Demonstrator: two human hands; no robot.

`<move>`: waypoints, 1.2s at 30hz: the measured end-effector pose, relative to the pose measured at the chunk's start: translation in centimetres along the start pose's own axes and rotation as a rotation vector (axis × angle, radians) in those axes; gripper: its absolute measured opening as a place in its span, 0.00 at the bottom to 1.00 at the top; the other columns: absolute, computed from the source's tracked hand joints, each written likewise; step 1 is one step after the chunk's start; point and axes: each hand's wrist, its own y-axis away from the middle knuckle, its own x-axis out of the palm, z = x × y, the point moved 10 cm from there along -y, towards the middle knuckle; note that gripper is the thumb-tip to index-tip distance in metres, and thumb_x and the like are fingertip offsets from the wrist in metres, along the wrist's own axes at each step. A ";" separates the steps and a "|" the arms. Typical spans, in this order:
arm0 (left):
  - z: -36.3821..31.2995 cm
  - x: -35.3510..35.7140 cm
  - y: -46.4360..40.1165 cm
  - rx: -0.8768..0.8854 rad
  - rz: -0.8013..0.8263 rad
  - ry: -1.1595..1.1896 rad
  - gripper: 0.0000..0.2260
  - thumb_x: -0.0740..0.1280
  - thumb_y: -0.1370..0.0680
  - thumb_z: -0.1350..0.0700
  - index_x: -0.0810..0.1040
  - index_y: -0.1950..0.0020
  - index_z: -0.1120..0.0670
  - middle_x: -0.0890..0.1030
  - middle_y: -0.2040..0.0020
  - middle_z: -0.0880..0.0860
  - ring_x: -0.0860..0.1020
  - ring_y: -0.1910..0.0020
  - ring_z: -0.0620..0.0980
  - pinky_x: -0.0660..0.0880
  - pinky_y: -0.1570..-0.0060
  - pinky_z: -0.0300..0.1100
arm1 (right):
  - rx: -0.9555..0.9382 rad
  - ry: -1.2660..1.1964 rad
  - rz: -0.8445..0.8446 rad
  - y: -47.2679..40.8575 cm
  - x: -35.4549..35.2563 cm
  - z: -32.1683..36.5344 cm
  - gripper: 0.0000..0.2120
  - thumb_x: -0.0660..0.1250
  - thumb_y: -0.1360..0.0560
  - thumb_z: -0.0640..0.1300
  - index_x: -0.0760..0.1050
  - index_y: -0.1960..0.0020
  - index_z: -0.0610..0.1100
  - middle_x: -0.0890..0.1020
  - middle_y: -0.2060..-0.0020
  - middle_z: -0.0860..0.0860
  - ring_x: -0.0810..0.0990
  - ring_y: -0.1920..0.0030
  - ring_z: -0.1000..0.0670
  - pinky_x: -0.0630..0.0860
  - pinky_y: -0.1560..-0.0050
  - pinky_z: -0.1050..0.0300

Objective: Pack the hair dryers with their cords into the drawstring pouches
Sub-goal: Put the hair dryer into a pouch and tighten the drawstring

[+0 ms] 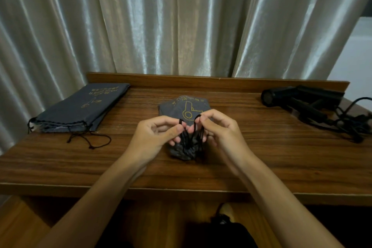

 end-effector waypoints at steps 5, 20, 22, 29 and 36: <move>0.8 0.5 0.1 -0.020 0.007 0.016 0.09 0.72 0.30 0.59 0.82 0.52 0.59 0.85 0.60 0.55 0.82 0.64 0.46 0.78 0.64 0.35 | 0.015 0.073 0.037 -0.2 0.3 -0.7 0.06 0.66 0.20 0.40 0.82 0.50 0.45 0.83 0.61 0.48 0.73 0.66 0.53 0.71 0.64 0.64; -0.1 -0.9 1.0 -0.005 -0.183 -0.206 0.08 0.73 0.27 0.65 0.78 0.52 0.61 0.85 0.63 0.54 0.83 0.65 0.48 0.78 0.63 0.34 | -0.091 0.327 -0.225 0.5 -0.9 -0.5 0.03 0.72 0.26 0.35 0.81 0.56 0.42 0.86 0.65 0.48 0.82 0.69 0.54 0.76 0.64 0.64; -0.8 -0.8 1.3 0.024 -0.211 -0.269 0.09 0.75 0.29 0.64 0.78 0.52 0.59 0.85 0.63 0.55 0.83 0.65 0.48 0.79 0.62 0.36 | -0.105 0.453 -0.241 0.6 -0.5 0.0 0.04 0.72 0.26 0.37 0.82 0.57 0.44 0.85 0.67 0.50 0.82 0.69 0.55 0.76 0.64 0.64; -2.0 -0.7 1.6 0.066 -0.237 -0.398 0.26 0.79 0.33 0.61 0.64 0.47 0.52 0.84 0.65 0.52 0.81 0.67 0.41 0.74 0.63 0.29 | -0.076 0.634 -0.210 0.3 0.5 0.9 0.04 0.74 0.27 0.39 0.83 0.59 0.47 0.83 0.69 0.52 0.79 0.70 0.60 0.74 0.66 0.67; -2.0 0.1 1.7 0.116 -0.226 -0.401 0.13 0.79 0.33 0.58 0.76 0.56 0.53 0.85 0.65 0.48 0.84 0.62 0.43 0.80 0.58 0.44 | -0.067 0.656 -0.175 0.3 0.7 1.0 0.07 0.71 0.24 0.39 0.82 0.58 0.51 0.82 0.69 0.54 0.79 0.70 0.61 0.73 0.66 0.70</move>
